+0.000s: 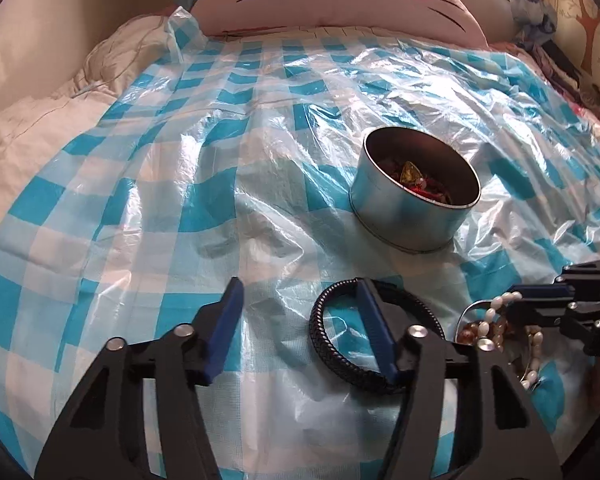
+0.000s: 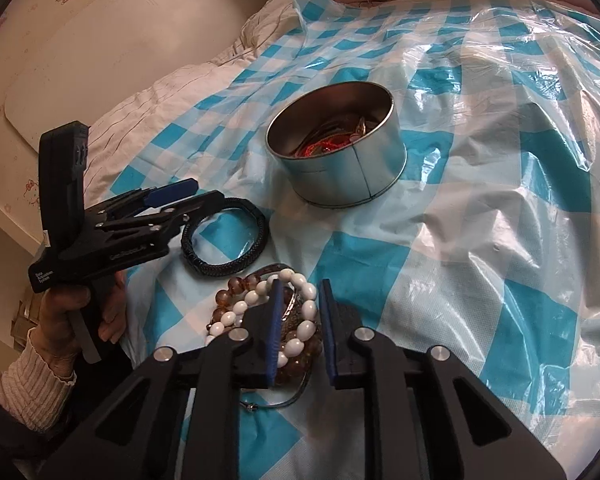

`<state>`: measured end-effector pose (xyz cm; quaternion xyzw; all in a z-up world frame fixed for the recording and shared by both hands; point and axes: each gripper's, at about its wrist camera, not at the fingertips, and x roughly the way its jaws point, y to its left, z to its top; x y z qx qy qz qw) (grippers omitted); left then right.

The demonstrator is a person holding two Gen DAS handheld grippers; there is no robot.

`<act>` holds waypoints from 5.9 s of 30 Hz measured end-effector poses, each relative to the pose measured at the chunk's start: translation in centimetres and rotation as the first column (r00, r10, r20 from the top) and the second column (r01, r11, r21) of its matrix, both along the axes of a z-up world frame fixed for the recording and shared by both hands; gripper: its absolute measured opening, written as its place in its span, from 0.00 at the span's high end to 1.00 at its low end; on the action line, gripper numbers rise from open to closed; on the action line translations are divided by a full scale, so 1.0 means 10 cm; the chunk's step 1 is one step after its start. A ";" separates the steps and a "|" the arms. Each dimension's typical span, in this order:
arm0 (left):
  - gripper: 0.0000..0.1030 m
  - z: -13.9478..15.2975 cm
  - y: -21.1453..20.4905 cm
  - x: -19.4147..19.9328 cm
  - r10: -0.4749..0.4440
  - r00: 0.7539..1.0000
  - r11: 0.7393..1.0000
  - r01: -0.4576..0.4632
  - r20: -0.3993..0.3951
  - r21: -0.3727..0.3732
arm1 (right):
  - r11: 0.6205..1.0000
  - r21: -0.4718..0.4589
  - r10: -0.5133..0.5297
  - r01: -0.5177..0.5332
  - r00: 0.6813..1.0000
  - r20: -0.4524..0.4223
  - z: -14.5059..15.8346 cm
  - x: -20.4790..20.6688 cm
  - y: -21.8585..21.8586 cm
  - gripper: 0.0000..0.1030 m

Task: Organize jewelry

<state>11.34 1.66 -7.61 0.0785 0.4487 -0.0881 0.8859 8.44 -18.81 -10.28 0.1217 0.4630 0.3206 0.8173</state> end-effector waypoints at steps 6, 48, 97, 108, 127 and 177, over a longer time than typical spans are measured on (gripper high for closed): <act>0.90 0.01 -0.04 -0.04 -0.032 0.999 0.999 0.032 0.002 0.006 | 0.995 0.093 -0.045 0.042 0.998 0.035 0.13 -0.10 -0.16 0.92; 0.89 0.00 -0.05 -0.02 -0.039 0.999 0.997 0.037 -0.018 -0.072 | 0.972 -0.165 -0.156 0.166 0.985 0.068 -0.02 -0.09 -0.21 0.92; 0.92 0.36 -0.08 0.17 -0.061 0.997 0.986 0.067 0.042 -0.154 | 0.805 0.576 -0.252 0.138 0.960 0.122 0.60 0.06 -0.73 0.92; 0.62 0.02 -0.14 0.19 -0.075 0.997 0.996 0.075 -0.015 0.042 | 0.798 0.582 -0.268 0.160 0.958 0.104 0.54 0.04 -0.81 0.92; 0.91 0.08 0.03 0.24 -0.030 0.998 0.998 0.026 -0.052 -0.062 | 0.795 0.585 -0.268 0.159 0.958 0.104 0.53 0.05 -0.81 0.92; 0.34 0.14 -0.12 0.18 -0.056 0.998 0.984 0.049 -0.034 -0.169 | 0.888 0.391 -0.305 0.243 0.947 0.103 0.45 0.57 -0.52 0.56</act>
